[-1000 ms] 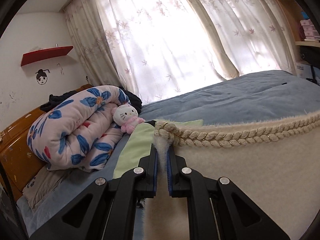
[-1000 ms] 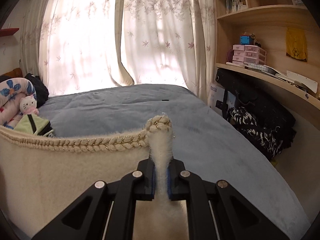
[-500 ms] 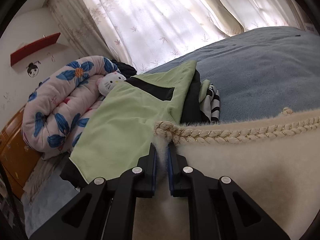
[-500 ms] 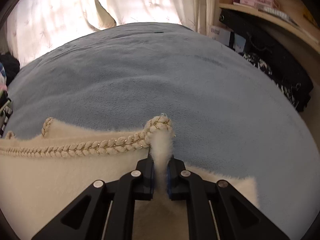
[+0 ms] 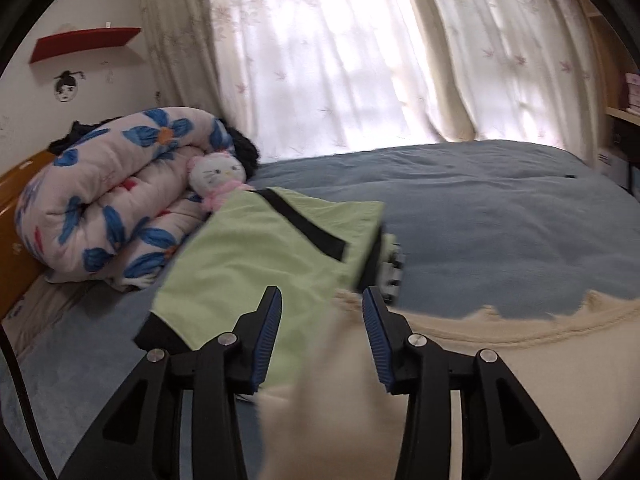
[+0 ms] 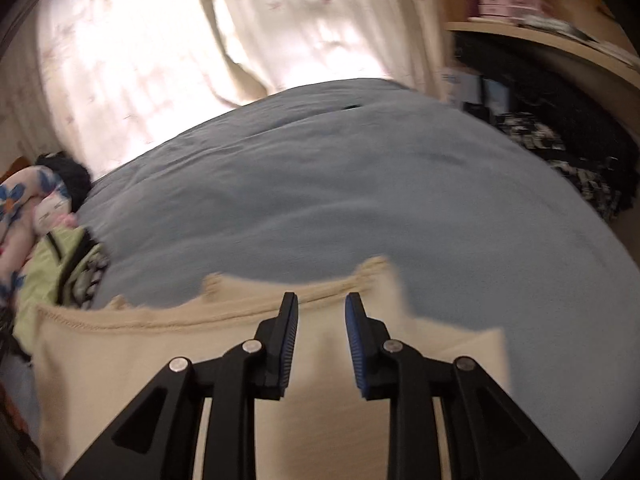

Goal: Fold large clothes

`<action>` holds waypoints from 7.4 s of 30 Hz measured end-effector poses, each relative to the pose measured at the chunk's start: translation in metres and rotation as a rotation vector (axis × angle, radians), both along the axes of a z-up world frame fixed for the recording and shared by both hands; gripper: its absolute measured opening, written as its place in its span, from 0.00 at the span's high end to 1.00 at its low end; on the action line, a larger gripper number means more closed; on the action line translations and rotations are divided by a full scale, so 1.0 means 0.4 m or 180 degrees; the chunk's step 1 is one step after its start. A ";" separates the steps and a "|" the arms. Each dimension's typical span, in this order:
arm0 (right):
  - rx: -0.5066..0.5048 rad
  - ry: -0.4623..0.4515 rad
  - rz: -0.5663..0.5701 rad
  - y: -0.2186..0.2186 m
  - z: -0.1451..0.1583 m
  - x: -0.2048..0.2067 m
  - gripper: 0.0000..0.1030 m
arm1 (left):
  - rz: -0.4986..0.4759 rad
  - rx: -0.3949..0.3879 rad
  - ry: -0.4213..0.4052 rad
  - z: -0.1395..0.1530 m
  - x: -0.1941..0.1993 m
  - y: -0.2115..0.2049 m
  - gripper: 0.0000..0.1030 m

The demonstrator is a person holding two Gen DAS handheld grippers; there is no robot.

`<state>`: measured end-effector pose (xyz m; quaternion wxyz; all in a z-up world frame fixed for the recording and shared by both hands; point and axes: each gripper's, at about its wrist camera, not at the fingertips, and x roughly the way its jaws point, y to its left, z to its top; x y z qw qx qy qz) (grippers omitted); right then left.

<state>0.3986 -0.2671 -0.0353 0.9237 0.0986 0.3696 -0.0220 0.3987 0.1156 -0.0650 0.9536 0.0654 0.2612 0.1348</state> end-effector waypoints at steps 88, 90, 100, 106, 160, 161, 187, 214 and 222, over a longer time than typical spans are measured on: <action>-0.0425 0.0554 -0.0252 -0.055 -0.167 -0.444 0.71 | -0.0004 -0.0887 0.1408 -0.218 -0.403 0.003 0.24; -0.0377 0.0552 -0.0276 -0.050 -0.161 -0.454 0.70 | 0.0004 -0.0909 0.1423 -0.215 -0.408 0.005 0.24; -0.0035 0.0376 -0.0111 0.050 -0.118 -0.569 0.70 | 0.0009 -0.1373 0.1636 -0.201 -0.497 0.016 0.24; 0.0040 0.0253 0.0094 0.132 -0.101 -0.639 0.68 | -0.0069 -0.1955 0.1745 -0.223 -0.609 0.037 0.24; -0.0668 0.0050 0.0870 0.403 -0.206 -0.249 0.86 | 0.0016 -0.1765 0.0012 -0.194 -0.453 0.106 0.79; -0.0582 0.0072 0.0886 0.392 -0.205 -0.247 0.86 | -0.0016 -0.1671 -0.0038 -0.170 -0.460 0.091 0.80; 0.0673 0.0444 -0.0901 -0.355 -0.147 -0.541 0.87 | -0.1722 -0.0651 0.0571 -0.176 -0.418 -0.822 0.82; 0.0907 0.0304 -0.0829 -0.374 -0.148 -0.554 0.84 | -0.2091 -0.1800 0.1244 0.005 -0.455 -0.691 0.17; 0.0946 0.0023 -0.0264 -0.302 0.026 -0.572 0.45 | -0.1045 -0.1631 0.1291 -0.009 -0.429 -0.388 0.15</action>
